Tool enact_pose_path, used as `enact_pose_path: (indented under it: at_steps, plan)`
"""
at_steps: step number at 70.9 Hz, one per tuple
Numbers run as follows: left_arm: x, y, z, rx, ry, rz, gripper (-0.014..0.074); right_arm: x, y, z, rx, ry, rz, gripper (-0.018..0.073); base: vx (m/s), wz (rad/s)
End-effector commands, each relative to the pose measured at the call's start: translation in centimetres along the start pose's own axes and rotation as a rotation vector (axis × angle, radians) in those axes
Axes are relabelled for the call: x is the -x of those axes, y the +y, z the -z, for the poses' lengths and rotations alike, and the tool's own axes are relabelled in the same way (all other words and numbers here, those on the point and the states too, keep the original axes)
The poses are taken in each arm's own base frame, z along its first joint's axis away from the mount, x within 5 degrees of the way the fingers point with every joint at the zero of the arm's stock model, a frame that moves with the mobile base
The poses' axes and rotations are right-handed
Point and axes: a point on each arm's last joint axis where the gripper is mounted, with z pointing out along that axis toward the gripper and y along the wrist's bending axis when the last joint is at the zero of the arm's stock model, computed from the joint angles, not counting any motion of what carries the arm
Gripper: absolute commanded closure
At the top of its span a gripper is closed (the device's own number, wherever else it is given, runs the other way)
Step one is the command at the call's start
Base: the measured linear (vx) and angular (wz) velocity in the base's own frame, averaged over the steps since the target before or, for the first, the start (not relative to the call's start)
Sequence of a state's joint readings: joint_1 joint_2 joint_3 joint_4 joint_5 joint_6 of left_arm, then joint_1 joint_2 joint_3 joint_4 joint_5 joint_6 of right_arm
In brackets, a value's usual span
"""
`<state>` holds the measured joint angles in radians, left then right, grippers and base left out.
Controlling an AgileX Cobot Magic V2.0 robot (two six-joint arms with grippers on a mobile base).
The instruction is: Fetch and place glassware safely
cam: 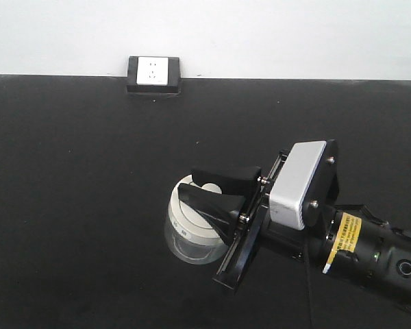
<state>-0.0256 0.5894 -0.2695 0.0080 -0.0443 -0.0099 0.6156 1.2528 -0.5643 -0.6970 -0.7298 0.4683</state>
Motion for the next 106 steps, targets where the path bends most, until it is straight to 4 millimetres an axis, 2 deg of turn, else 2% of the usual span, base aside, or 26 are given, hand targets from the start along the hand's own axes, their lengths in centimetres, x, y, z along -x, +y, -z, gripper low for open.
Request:
enact_pose_path:
  at_steps: [1,16,27,38,49,58,76,88,106]
  plan:
    - [1.6,0.0,0.0,-0.002,-0.096,0.017,0.0603,2.3,0.0,0.2,0.017,-0.138,0.005,0.0563,0.00,0.00]
    - [1.6,0.0,0.0,-0.002,-0.096,0.017,0.0603,2.3,-0.1,0.2,0.010,-0.142,-0.032,0.0563,0.00,0.00]
    - [1.6,0.0,0.0,-0.002,-0.095,0.017,0.0603,2.2,-1.3,0.0,-0.103,-0.090,-0.089,0.0561,0.00,0.00]
    - [1.6,0.0,0.0,-0.002,-0.097,0.017,0.0603,2.5,-3.5,-0.6,-0.171,-0.029,0.002,0.0560,0.00,0.00]
    - [1.6,0.0,0.0,-0.002,-0.097,0.017,0.0603,2.3,-6.7,-1.4,-0.228,-0.007,0.014,0.0560,0.00,0.00]
    - [1.6,0.0,0.0,-0.002,-0.097,0.017,0.0603,1.7,-9.0,-2.1,-0.206,0.001,0.035,0.0560,0.00,0.00]
    - [1.6,0.0,0.0,-0.002,-0.097,0.017,0.0603,0.0,-13.8,-4.2,-0.055,0.027,0.012,0.0560,0.00,0.00]
    - [1.6,0.0,0.0,-0.002,-0.097,0.017,0.0603,-2.0,-17.0,-5.7,-0.015,0.068,0.032,0.0560,0.00,0.00]
    - [1.6,0.0,0.0,-0.002,-0.097,0.017,0.0603,-5.4,-19.4,-8.4,0.036,0.053,0.061,0.0560,0.00,0.00]
